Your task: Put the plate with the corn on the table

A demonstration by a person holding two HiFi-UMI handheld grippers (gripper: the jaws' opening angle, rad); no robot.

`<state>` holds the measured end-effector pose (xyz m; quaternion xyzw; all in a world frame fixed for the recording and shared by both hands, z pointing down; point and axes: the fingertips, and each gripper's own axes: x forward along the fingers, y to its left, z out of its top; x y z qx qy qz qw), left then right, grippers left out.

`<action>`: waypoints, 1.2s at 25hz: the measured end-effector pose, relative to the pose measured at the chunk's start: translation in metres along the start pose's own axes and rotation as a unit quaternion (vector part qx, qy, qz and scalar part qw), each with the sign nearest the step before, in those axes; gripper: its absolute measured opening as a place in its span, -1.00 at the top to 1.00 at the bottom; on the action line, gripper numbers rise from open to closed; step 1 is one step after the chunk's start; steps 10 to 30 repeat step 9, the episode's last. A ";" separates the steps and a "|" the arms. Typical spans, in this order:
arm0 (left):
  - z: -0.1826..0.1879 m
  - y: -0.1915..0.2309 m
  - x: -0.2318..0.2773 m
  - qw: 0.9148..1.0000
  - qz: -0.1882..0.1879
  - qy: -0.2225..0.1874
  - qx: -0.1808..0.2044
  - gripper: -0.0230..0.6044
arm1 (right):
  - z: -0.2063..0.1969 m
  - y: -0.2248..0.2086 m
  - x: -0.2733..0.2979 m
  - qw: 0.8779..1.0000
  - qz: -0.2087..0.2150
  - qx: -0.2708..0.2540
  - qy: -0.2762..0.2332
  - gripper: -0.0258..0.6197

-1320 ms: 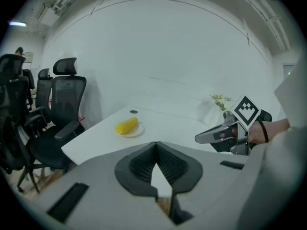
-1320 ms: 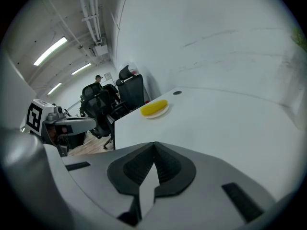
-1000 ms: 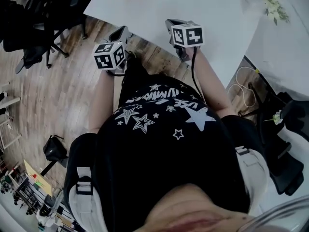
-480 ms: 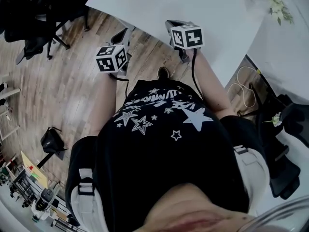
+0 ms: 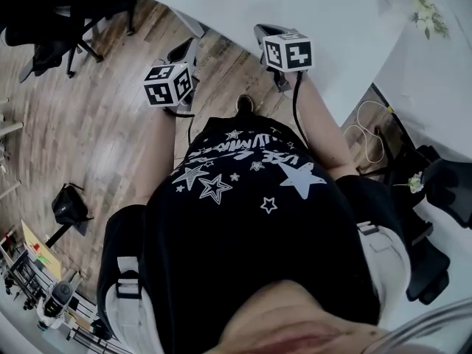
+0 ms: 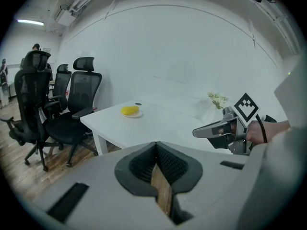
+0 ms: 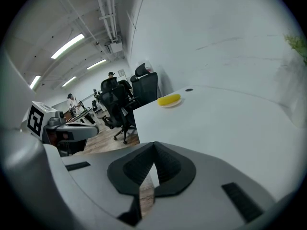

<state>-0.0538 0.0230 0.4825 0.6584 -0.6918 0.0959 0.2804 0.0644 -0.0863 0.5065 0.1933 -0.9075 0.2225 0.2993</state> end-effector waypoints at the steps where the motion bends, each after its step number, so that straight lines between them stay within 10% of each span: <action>1: 0.000 -0.001 -0.001 1.000 0.000 -0.001 0.001 0.91 | 0.000 0.001 -0.001 1.000 0.000 -0.002 -0.001 0.90; 30: 0.008 -0.008 0.001 1.000 -0.005 -0.011 0.004 0.91 | 0.013 0.003 -0.008 1.000 -0.006 -0.012 -0.023 0.90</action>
